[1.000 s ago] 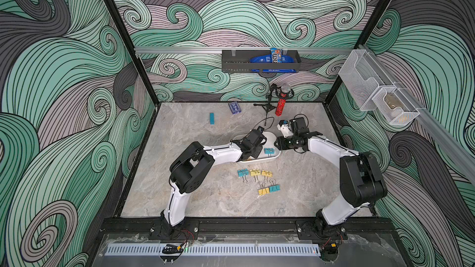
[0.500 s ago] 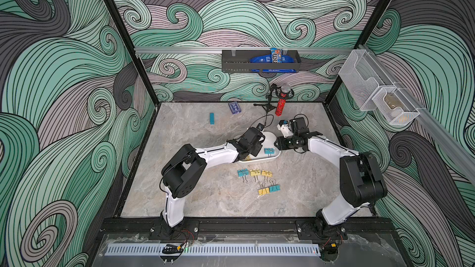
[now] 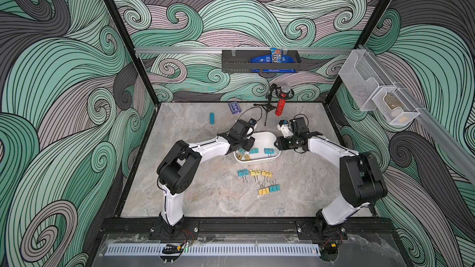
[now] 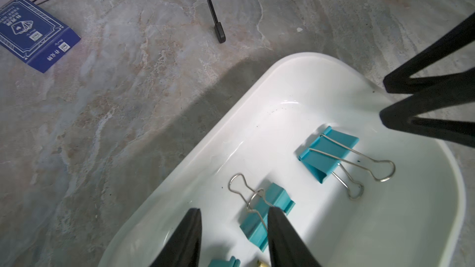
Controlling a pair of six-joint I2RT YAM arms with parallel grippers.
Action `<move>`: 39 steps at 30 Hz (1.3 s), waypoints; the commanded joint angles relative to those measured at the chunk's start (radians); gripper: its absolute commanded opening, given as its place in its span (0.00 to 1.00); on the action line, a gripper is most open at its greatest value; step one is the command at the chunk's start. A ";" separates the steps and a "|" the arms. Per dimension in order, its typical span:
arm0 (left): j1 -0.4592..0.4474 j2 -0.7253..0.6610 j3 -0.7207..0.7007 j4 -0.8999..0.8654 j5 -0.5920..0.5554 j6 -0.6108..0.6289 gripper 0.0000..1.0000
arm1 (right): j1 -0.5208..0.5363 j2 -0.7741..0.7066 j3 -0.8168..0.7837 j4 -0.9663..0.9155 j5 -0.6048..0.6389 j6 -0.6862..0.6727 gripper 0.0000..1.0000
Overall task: Take out the binder clips from the storage box
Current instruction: Pick up the binder clip from the storage box.
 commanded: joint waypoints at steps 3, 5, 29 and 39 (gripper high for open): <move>0.021 0.053 0.064 -0.046 0.165 0.018 0.45 | -0.005 0.008 0.000 -0.006 -0.012 -0.003 0.44; 0.026 0.066 0.072 -0.050 0.201 0.017 0.45 | -0.005 0.009 0.000 -0.006 -0.012 -0.004 0.44; 0.061 0.188 0.173 -0.127 0.336 0.015 0.25 | -0.005 0.010 0.000 -0.005 -0.011 -0.004 0.44; 0.070 0.140 0.139 -0.090 0.416 0.024 0.02 | -0.004 0.010 -0.001 -0.005 -0.009 -0.004 0.44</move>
